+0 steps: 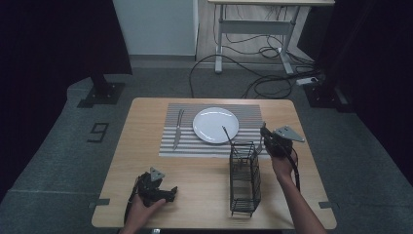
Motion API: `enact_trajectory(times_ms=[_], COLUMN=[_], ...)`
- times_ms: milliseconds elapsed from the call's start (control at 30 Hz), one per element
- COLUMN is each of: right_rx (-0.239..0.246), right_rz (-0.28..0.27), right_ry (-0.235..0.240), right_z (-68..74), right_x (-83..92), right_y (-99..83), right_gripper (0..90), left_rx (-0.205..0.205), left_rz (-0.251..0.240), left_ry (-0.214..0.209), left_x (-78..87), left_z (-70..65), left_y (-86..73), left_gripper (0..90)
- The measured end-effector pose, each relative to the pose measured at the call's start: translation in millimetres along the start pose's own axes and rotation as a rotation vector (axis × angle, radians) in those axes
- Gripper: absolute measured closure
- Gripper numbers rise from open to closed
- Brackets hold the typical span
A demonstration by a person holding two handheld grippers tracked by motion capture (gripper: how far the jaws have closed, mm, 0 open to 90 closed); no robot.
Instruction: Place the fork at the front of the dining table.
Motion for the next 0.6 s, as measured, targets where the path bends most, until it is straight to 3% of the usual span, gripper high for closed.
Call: enact_trajectory(times_ms=[300, 600], right_rx=[0.021, 0.01], right_rz=[0.041, 0.075], right_ry=[0.013, 0.009], right_z=[4.6, 2.3], right_x=[-3.5, -10.3], right_y=[-8.2, -18.6], right_gripper=[85.1, 85.3], left_rx=[0.0, 0.0], left_rz=[0.0, 0.0], left_ry=[0.0, 0.0], left_x=[0.0, 0.0], left_z=[0.0, 0.0], left_y=[0.0, 0.0], left_gripper=[0.0, 0.0])
Point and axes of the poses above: each handheld gripper's, and its own axes: x roughly backward along the jaws, y roughly out of its top, z roughly to its left, the point moved 9 cm from there along -x, roughly forward along the jaws, and after that the axes turned 3 degrees about z, right-handed, at the moved point
